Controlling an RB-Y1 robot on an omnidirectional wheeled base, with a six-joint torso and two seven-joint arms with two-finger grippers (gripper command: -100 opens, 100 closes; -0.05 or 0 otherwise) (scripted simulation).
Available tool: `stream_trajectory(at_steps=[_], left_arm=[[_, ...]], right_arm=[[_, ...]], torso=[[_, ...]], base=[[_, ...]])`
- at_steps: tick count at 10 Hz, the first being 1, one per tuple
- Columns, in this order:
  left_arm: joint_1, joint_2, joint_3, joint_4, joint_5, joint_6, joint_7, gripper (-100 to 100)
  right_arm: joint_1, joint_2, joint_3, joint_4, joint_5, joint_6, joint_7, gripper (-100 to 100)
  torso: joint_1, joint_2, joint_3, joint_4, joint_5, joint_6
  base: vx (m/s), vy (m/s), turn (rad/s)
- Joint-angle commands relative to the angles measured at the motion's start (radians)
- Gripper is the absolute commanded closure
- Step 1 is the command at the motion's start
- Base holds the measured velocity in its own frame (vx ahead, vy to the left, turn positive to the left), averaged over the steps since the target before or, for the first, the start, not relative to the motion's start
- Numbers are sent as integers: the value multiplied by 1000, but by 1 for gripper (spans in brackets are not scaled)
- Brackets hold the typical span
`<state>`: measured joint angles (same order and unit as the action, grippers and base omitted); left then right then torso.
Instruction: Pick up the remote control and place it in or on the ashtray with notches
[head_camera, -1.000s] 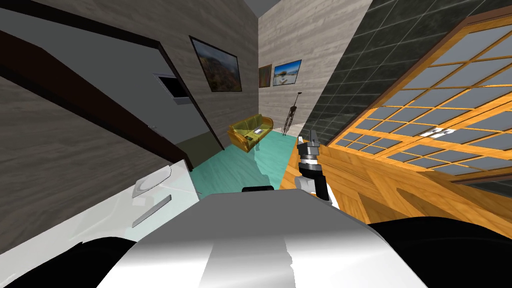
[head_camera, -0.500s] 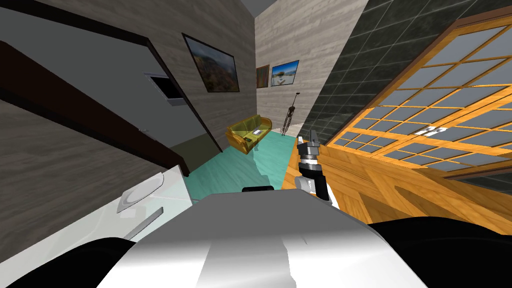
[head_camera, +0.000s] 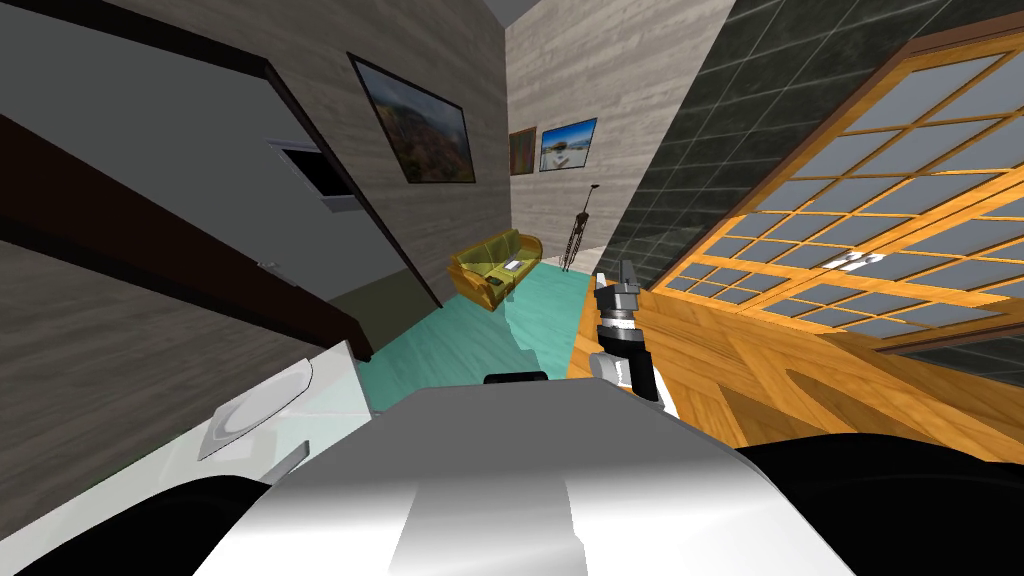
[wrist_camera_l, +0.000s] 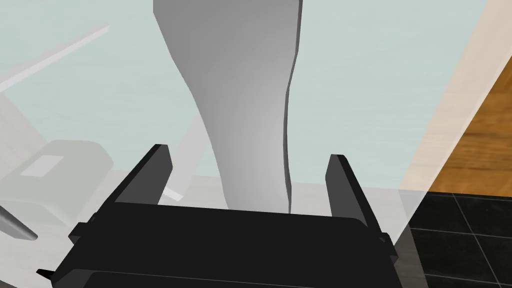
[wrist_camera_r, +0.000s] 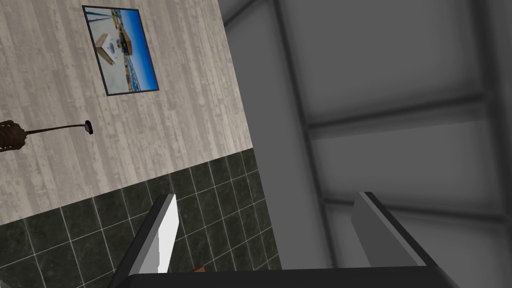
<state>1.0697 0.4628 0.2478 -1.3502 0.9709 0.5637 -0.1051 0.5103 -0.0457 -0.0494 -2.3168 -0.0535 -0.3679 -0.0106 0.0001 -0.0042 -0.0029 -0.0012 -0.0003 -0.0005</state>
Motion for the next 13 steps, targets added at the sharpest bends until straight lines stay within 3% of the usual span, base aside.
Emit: stream_trajectory(at_steps=[1, 3, 4, 5, 6, 8, 10, 11, 13], left_arm=[[4, 4, 2, 30, 37, 13, -8, -100], [11, 4, 4, 57, 69, 30, -9, -100], [1, 5, 3, 56, 59, 25, -8, -100], [0, 5, 2, 60, 62, 25, -11, 0], [-30, -10, -7, 91, 40, 13, -7, -100], [-68, -29, -19, 129, 12, -2, -3, -100], [-68, -31, -19, 124, 4, 0, 4, -100], [-70, -32, -19, 126, 2, -1, 6, 100], [-69, -33, -19, 126, 3, 0, 7, 100]], right_arm=[[0, 0, 0, 0, 0, 0, 0, 0], [0, 0, 0, 0, 0, 0, 0, 0], [0, 0, 0, 0, 0, 0, 0, 0], [0, 0, 0, 0, 0, 0, 0, 0], [0, 0, 0, 0, 0, 0, 0, 0], [0, 0, 0, 0, 0, 0, 0, 0], [0, 0, 0, 0, 0, 0, 0, 0], [0, 0, 0, 0, 0, 0, 0, 0], [0, 0, 0, 0, 0, 0, 0, 0]], torso=[[0, 0, 0, 0, 0, 0], [-1, 2, 1, 1, 0, 0], [-1, 2, 1, 1, 0, 0], [-2, 4, 2, 1, 0, 0], [-3, 5, 3, 1, -1, 0], [0, 7, 4, 2, 0, 0], [0, 8, 5, 2, 0, 0], [-2, 7, 4, 2, 0, 0], [-3, 7, 4, 2, -1, 1]], base=[[61, 30, -33], [62, 25, -50], [25, 13, -12], [0, 0, 0], [-10, 29, 9], [-29, 50, 3], [-17, 27, -1], [0, 0, 0], [0, 0, 0]])
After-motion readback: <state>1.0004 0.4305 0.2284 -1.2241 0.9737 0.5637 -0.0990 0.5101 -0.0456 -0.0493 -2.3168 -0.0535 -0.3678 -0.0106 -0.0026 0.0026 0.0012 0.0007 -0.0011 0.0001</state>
